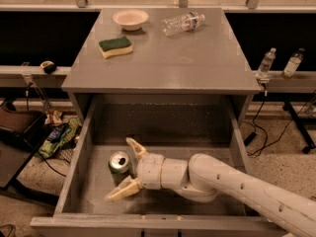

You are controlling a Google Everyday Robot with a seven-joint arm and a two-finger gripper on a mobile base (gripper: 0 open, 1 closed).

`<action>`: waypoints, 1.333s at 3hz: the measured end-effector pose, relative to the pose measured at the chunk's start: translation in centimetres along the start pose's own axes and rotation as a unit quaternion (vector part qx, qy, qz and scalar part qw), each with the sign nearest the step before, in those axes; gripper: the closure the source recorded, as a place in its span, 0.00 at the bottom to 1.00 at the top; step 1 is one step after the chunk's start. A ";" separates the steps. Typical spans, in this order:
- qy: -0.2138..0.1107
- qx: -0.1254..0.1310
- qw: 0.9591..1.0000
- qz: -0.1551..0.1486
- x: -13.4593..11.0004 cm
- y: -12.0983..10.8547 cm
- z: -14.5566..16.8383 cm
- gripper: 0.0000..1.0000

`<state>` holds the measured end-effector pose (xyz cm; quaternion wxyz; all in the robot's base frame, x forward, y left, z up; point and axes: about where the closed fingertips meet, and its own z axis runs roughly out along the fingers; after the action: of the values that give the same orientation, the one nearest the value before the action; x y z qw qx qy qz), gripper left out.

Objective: Place green can into top drawer

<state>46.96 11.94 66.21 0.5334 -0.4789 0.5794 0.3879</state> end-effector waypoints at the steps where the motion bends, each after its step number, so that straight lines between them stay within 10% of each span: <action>1: 0.015 -0.006 0.999 0.036 -1.8 1.6 -2.7 0.00; 3: 0.099 -0.022 0.991 0.090 -10.3 2.6 -10.3 0.00; 4: 0.186 -0.021 0.981 0.058 -15.5 0.4 -13.6 0.00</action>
Offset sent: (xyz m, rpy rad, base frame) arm -0.0815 -0.0982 0.2066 -0.3387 0.1124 -0.0106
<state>42.75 1.19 83.32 0.3829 -0.5189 0.6872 0.3346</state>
